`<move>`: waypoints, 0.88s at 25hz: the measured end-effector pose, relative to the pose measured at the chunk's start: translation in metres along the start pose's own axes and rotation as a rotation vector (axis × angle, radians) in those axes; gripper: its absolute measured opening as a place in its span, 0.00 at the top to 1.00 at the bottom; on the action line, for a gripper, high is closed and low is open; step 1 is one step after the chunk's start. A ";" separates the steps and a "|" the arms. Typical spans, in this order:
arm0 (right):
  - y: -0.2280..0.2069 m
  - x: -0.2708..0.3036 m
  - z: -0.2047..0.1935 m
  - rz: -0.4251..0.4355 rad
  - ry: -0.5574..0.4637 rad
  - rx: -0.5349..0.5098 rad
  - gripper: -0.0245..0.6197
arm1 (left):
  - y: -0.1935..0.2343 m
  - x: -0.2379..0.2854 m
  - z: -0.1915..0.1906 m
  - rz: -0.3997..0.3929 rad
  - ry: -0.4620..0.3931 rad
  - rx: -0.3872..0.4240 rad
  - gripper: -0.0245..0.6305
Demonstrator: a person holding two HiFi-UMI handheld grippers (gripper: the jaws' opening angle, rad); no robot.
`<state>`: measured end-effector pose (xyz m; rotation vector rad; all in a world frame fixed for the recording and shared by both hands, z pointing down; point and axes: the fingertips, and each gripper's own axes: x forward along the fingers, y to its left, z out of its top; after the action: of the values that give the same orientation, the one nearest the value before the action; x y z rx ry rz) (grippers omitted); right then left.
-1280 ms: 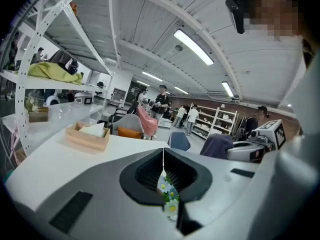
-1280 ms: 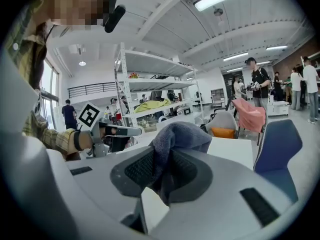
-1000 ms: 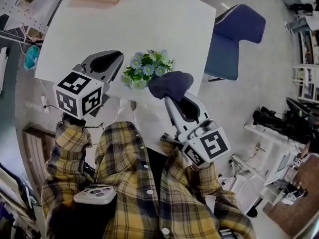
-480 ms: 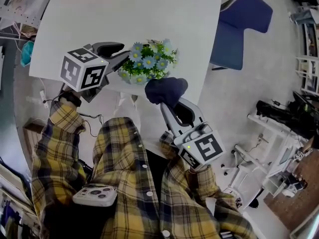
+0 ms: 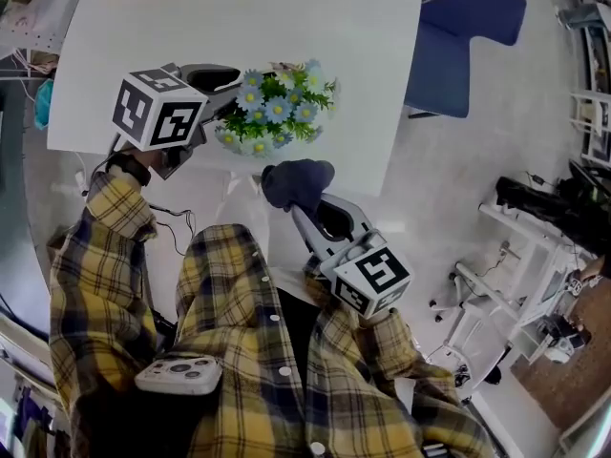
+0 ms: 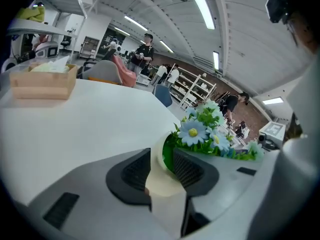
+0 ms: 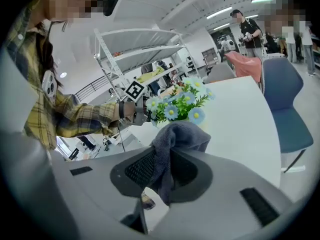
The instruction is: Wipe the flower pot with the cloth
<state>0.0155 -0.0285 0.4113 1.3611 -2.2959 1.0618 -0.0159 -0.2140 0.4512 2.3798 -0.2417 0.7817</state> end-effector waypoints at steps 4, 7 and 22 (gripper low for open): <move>-0.018 0.022 0.002 -0.023 -0.025 0.074 0.86 | 0.003 0.004 0.000 0.012 0.038 0.047 0.78; -0.030 0.041 0.004 -0.008 -0.030 0.140 0.86 | 0.006 0.008 -0.003 0.027 0.065 0.089 0.78; -0.042 0.086 0.023 0.041 -0.036 0.225 0.86 | 0.004 0.018 0.003 0.038 0.138 0.239 0.79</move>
<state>0.0094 -0.1128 0.4622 1.4290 -2.2946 1.3542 -0.0016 -0.2185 0.4619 2.5346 -0.1434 1.0391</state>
